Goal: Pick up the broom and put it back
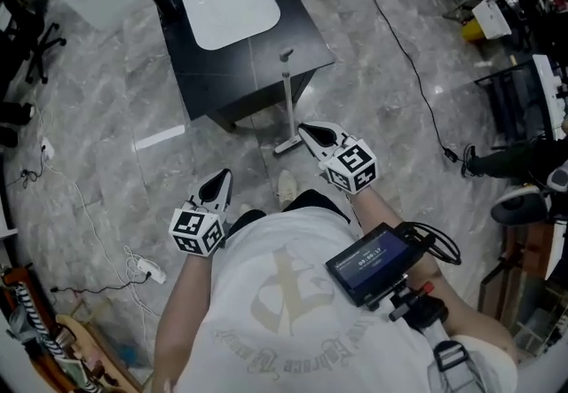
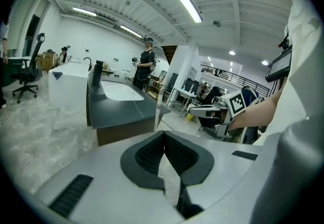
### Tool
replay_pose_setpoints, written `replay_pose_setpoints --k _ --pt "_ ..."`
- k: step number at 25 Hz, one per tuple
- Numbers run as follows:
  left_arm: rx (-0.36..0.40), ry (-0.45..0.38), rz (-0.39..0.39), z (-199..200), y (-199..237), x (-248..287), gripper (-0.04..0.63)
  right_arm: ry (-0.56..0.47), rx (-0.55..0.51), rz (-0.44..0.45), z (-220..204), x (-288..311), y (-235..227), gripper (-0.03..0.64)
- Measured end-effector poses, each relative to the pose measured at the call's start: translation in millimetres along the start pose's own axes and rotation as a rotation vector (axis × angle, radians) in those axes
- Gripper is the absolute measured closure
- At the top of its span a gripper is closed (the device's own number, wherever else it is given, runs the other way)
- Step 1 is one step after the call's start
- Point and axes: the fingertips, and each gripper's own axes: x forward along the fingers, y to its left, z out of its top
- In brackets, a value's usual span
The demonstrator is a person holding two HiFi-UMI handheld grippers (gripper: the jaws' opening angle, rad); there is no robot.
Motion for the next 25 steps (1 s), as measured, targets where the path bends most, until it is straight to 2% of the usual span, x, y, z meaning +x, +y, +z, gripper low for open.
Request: replay_pose_setpoints --k 12,19,25 --pt "0.075 0.005 -0.113 2.5 -21.2 -12.2 0.583 -0.073 0.032 -0.074 3.3 -49.1 43.7 0.6" --pt "0.092 0.006 -0.137 2.8 -23.6 -16.4 0.583 -0.083 0.05 -0.085 -1.6 -53.8 55.9 0.6" --pt "0.077 0.017 -0.148 -6.2 -29.9 -23.9 0.583 -0.07 0.057 -0.084 -5.3 -58.4 66.5 0.6"
